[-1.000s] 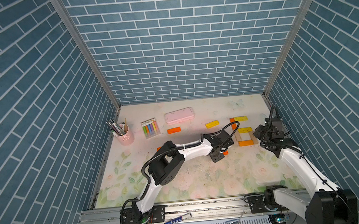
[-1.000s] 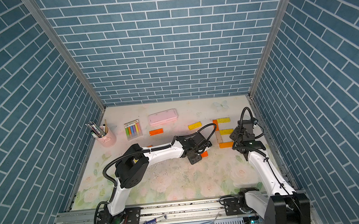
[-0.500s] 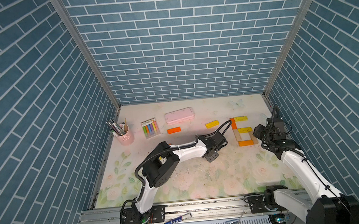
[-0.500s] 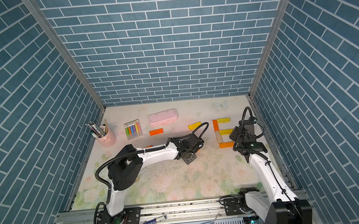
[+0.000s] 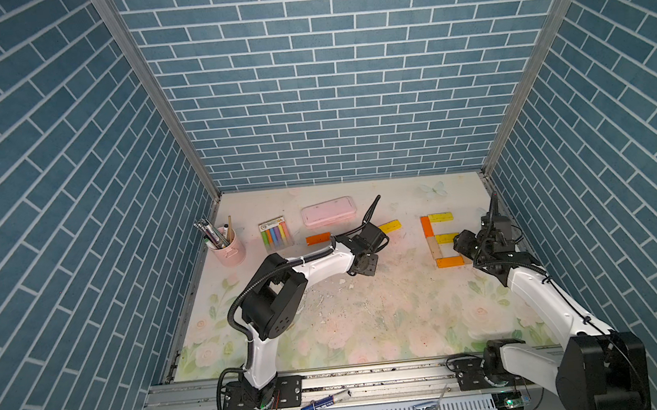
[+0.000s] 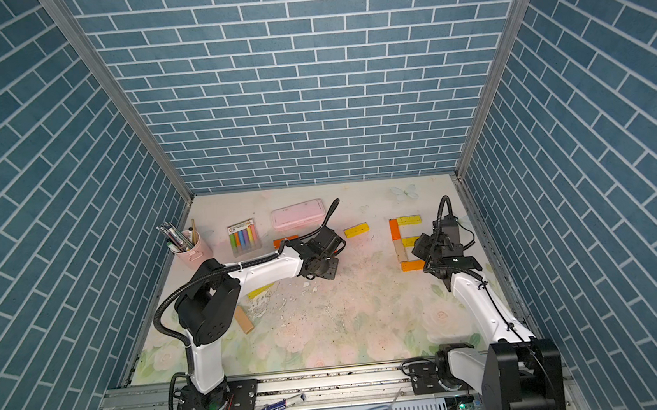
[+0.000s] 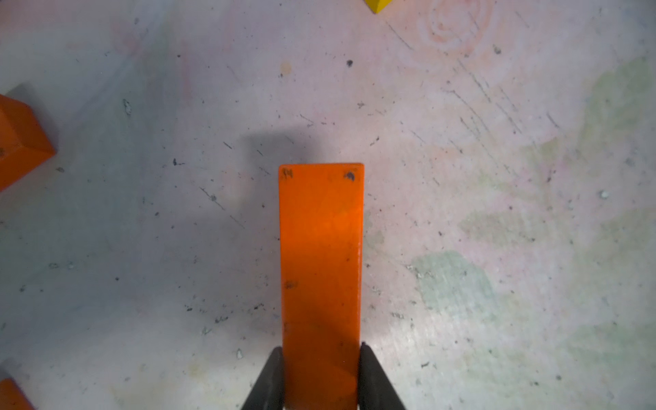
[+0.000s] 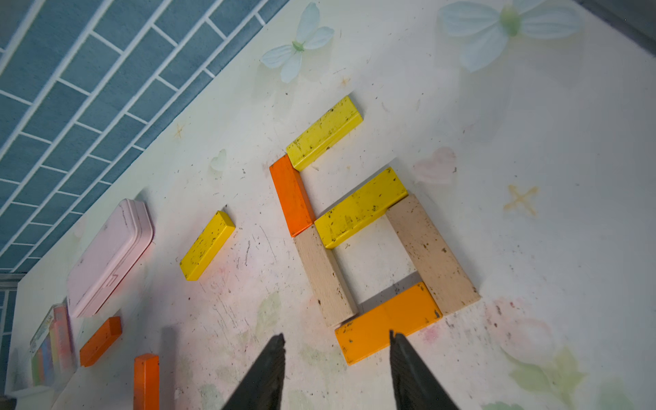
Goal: Assemble the number 6 with building blocks
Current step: Place the building block at the center of the board.
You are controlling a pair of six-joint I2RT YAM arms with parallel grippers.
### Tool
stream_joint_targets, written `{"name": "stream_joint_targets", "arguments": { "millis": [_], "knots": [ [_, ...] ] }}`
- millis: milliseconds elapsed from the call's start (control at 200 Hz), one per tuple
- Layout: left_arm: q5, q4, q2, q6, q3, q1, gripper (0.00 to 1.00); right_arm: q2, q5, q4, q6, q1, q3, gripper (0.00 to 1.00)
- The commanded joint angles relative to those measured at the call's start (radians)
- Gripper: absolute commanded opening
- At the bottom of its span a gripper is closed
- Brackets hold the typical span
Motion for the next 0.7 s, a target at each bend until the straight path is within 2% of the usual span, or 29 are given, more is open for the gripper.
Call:
{"name": "stream_joint_targets", "arguments": {
  "millis": [0,280,575,695],
  "knots": [
    [0.025,-0.017,0.050,-0.125,0.071,0.014,0.30,0.036,-0.075,0.021,-0.037,-0.001,0.031,0.49],
    [0.034,-0.115,0.150,-0.174,0.232,0.041,0.33,0.074,-0.138,0.024,-0.062,0.010,0.046,0.48],
    [0.048,-0.122,0.203,-0.200,0.268,0.081,0.33,0.085,-0.185,0.011,-0.096,0.024,0.061,0.48],
    [0.049,-0.137,0.217,-0.187,0.294,0.093,0.37,0.098,-0.209,0.000,-0.105,0.039,0.077,0.47]
  ]
}}
